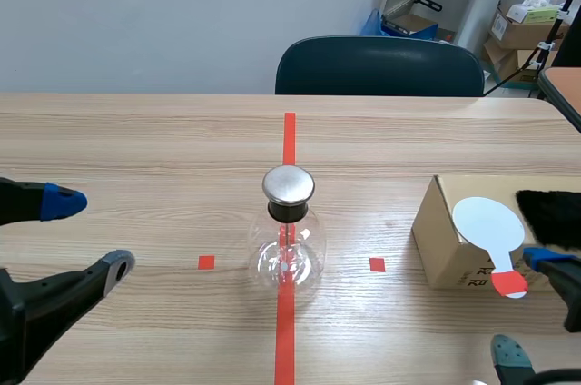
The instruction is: Do the electroscope experiment
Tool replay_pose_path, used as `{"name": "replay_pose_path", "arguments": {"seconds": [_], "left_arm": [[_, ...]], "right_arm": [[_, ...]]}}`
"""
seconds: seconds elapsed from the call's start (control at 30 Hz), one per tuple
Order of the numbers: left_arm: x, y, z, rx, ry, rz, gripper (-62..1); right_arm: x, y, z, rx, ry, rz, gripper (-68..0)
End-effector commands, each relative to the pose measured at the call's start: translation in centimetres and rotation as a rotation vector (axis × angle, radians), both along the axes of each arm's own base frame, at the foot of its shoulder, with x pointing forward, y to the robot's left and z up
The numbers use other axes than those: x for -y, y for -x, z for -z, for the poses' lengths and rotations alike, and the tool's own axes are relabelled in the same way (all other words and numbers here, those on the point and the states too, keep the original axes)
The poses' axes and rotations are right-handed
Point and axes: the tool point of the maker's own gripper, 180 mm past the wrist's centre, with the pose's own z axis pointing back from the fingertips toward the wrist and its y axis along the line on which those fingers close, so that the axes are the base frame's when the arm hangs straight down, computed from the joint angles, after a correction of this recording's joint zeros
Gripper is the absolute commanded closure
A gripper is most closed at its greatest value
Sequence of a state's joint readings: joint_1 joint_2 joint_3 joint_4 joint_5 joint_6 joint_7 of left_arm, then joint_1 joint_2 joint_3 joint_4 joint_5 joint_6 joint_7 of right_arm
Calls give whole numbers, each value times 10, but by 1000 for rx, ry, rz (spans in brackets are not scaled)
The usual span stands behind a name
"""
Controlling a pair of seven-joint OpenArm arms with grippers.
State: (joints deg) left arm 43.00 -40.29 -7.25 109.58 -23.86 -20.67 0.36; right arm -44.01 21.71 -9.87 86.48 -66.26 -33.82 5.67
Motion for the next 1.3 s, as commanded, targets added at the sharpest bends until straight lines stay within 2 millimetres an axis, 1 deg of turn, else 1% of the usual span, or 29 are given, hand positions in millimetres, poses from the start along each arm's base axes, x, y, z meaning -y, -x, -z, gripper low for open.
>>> {"name": "replay_pose_path", "arguments": {"seconds": [0.0,0.17,0.43,0.57,0.73,0.87,1.17,1.2,1.23,1.27], "left_arm": [[9,2,-7,19,31,34,-467],[22,11,-13,33,57,122,-467],[38,29,-14,19,89,244,-467],[44,39,-14,6,107,298,-467],[49,47,-15,-3,122,342,-467],[49,48,-16,-2,119,353,-467],[52,53,-13,-24,133,359,-467],[53,54,-13,-27,134,360,-467],[53,55,-13,-29,136,361,-467],[53,55,-12,-29,136,361,-467]], "right_arm": [[2,-11,-12,60,9,8,-679],[10,-23,-12,110,23,58,-679],[1,-36,-15,140,9,52,-679],[-1,-35,-14,139,19,38,-679],[3,-33,-11,130,25,55,-679],[7,-33,-11,131,30,77,-679],[5,-33,-11,129,41,65,-679],[5,-33,-11,129,43,64,-663],[5,-33,-11,129,44,62,-615],[5,-33,-11,129,44,62,-548]]}}
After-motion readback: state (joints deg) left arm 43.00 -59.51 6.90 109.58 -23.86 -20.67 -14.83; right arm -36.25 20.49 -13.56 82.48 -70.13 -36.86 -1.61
